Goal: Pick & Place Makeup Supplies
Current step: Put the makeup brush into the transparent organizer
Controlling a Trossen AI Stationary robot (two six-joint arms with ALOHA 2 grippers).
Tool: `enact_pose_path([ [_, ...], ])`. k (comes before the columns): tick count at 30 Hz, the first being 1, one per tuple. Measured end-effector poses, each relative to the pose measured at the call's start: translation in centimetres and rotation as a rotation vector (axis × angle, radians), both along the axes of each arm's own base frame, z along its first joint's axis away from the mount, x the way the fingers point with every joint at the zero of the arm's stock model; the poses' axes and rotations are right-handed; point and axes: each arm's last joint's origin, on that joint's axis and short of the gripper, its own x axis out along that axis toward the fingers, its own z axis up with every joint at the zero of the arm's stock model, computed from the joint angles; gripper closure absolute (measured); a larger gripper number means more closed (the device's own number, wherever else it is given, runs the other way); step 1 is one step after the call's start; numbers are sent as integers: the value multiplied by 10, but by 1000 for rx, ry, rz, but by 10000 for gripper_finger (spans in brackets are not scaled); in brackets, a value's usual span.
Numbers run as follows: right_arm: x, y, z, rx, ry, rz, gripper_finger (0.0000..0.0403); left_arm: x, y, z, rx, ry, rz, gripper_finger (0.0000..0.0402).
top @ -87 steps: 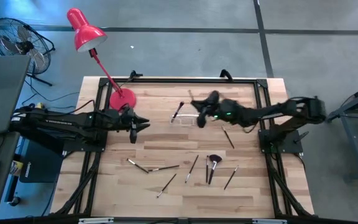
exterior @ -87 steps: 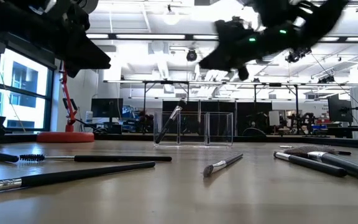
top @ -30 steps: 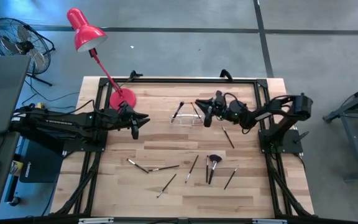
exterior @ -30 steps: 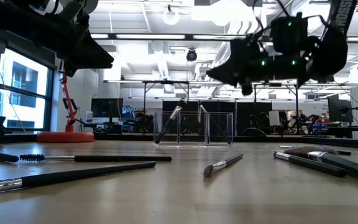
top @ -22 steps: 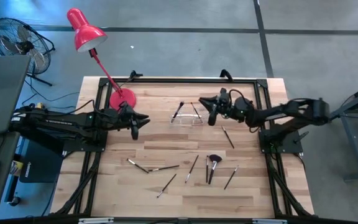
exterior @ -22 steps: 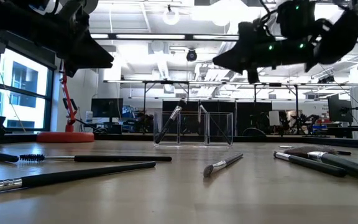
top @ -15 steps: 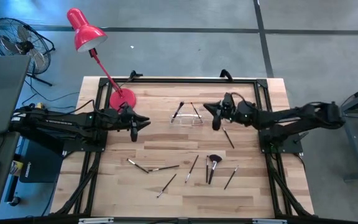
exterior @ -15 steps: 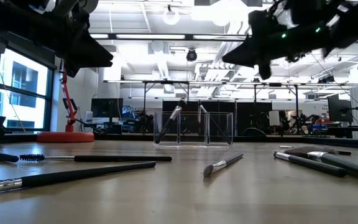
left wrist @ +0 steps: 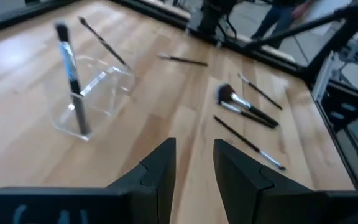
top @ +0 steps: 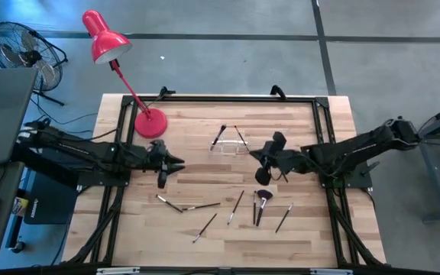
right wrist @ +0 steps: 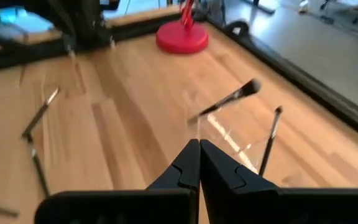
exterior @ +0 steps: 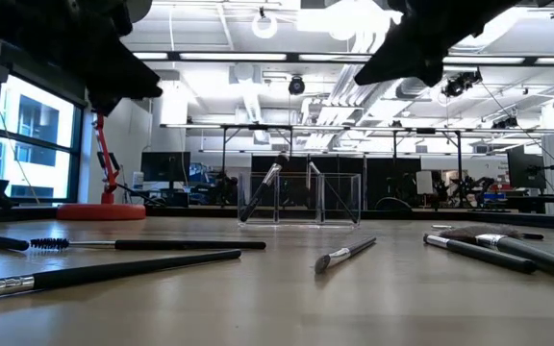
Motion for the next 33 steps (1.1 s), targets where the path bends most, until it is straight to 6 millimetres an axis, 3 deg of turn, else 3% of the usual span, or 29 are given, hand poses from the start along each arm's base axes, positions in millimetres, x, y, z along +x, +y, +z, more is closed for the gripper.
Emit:
enact_pose_path([
  [8,5,8,-22,71,106,55,402,27,-42,22,89,225,-14,296],
  [19,12,33,-41,138,209,295,402,71,-100,34,3,445,-60,296],
  [25,19,56,-58,90,224,394,402,84,-124,19,-29,540,-123,296],
  [33,21,75,-69,116,234,464,402,85,-130,-12,-103,771,-143,296],
])
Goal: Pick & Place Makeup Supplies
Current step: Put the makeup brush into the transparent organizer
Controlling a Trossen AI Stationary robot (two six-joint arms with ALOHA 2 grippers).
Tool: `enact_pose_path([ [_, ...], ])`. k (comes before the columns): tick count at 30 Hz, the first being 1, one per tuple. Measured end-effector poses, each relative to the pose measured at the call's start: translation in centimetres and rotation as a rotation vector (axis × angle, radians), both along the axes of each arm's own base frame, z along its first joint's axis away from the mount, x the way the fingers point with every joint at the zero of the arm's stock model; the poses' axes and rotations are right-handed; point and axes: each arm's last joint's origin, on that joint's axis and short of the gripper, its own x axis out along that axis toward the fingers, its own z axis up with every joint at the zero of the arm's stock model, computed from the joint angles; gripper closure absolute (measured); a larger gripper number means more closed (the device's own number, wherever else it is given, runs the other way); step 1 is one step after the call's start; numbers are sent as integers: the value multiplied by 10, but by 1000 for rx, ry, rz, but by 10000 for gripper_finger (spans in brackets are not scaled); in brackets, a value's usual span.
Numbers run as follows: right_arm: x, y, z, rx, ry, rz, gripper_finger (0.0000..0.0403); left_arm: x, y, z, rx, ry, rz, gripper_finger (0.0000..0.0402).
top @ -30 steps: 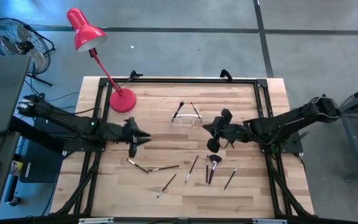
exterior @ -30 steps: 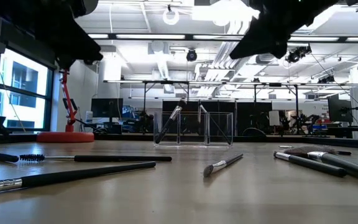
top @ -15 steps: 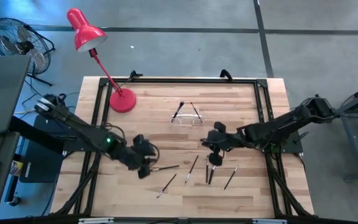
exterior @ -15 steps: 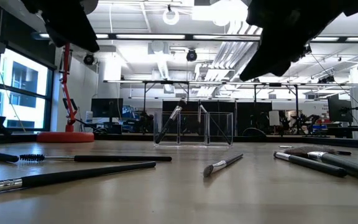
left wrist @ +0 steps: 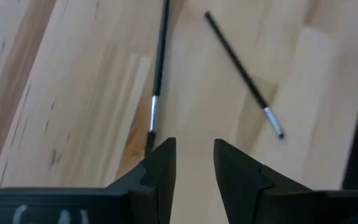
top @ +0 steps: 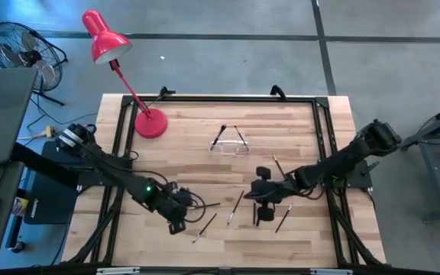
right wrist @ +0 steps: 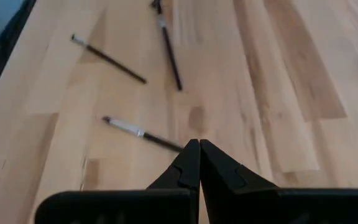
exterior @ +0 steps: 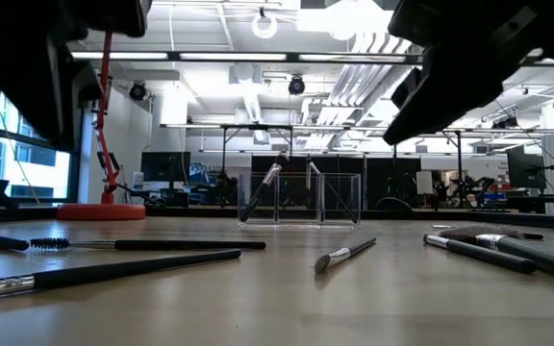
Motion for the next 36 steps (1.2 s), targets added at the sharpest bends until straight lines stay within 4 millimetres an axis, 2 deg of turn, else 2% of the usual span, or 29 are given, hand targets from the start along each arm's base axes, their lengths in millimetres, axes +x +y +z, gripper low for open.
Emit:
enact_pose_path([
  [3,-2,4,0,-5,-3,4,400,0,0,-12,40,64,-1,296],
  [14,-4,7,0,-15,-2,2,400,11,-5,-40,57,135,-3,296],
  [26,-3,7,0,-18,-4,5,397,13,-3,-44,77,130,29,296],
  [31,-1,8,2,-11,-37,12,395,15,-1,-56,119,171,41,296],
  [36,1,9,6,-51,-83,58,376,16,-2,-60,130,171,42,296],
])
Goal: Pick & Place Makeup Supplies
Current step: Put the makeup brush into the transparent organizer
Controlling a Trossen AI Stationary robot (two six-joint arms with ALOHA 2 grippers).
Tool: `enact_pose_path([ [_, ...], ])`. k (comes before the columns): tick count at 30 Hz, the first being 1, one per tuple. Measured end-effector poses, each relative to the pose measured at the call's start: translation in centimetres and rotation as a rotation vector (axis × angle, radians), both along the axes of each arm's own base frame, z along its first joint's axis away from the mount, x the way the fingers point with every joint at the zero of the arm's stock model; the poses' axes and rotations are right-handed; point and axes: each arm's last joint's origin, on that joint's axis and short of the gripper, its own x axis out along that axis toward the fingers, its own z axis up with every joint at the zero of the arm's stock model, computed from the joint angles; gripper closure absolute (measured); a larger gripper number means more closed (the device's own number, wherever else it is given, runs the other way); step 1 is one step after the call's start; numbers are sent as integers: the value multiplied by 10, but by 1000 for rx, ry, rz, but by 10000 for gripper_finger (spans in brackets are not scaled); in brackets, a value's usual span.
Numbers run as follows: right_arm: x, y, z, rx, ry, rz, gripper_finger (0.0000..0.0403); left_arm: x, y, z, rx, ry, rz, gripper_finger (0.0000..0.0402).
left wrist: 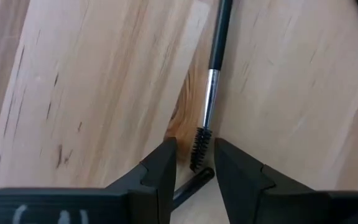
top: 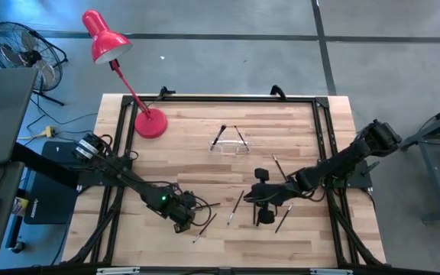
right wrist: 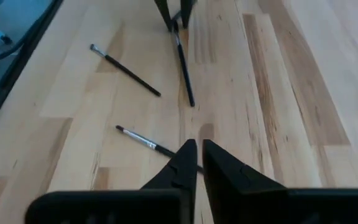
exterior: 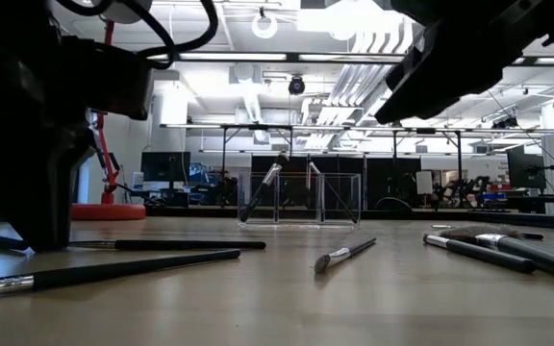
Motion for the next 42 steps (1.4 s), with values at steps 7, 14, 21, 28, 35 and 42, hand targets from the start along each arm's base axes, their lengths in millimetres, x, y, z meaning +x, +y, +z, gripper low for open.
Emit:
enact_pose_path([
  [7,4,1,5,16,-60,4,322,0,0,0,26,-2,-53,297],
  [14,20,3,-9,-7,-82,27,290,0,0,0,25,6,-90,381],
  [21,52,9,-21,-23,-56,23,277,0,0,0,18,14,-93,396],
  [28,84,6,-18,-102,-53,119,273,4,-3,11,19,35,-97,400],
  [35,102,-4,-23,-130,-28,178,249,12,-8,31,46,23,-151,401],
  [42,105,-9,-32,-125,1,226,217,17,-7,47,78,24,-158,401],
])
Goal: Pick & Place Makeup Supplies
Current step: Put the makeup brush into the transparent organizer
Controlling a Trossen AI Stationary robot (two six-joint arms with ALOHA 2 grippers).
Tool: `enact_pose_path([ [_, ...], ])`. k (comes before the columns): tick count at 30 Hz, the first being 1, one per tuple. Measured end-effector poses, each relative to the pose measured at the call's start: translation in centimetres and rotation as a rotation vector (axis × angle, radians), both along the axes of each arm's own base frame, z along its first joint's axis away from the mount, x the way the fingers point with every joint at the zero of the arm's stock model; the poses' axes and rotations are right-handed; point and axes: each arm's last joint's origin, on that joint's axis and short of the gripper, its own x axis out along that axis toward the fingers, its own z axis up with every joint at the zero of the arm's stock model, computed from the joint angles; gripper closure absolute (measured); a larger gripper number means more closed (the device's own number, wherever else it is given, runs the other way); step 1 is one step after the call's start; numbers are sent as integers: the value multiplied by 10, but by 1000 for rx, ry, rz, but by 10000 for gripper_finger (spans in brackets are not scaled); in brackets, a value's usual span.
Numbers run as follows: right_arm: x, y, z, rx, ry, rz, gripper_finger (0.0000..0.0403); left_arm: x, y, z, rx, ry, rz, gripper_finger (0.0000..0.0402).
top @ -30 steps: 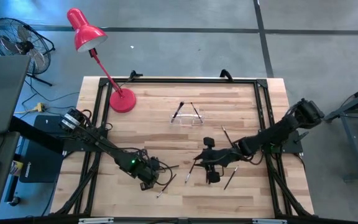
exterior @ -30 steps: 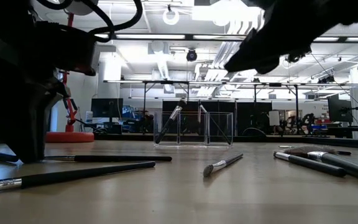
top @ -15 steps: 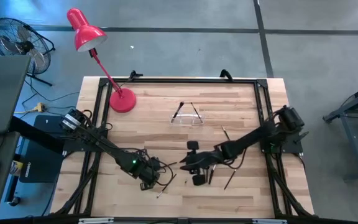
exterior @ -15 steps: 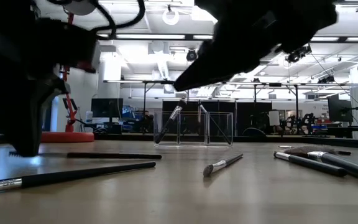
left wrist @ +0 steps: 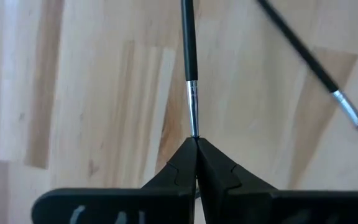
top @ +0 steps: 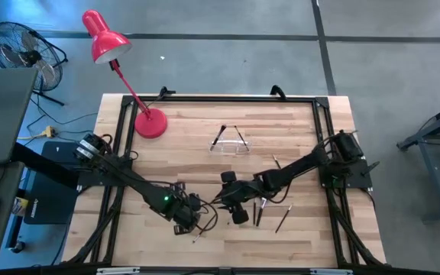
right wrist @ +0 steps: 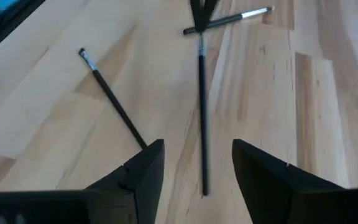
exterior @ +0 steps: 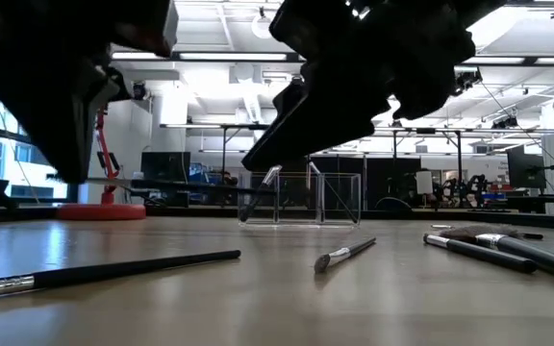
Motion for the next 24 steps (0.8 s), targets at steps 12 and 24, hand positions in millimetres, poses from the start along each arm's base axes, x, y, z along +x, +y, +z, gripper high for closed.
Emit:
enact_pose_path([
  [12,-1,-1,-2,-44,17,4,271,21,12,24,0,-58,-29,401],
  [24,-1,-1,-2,-31,20,-7,364,24,18,25,-42,-41,-35,401],
])
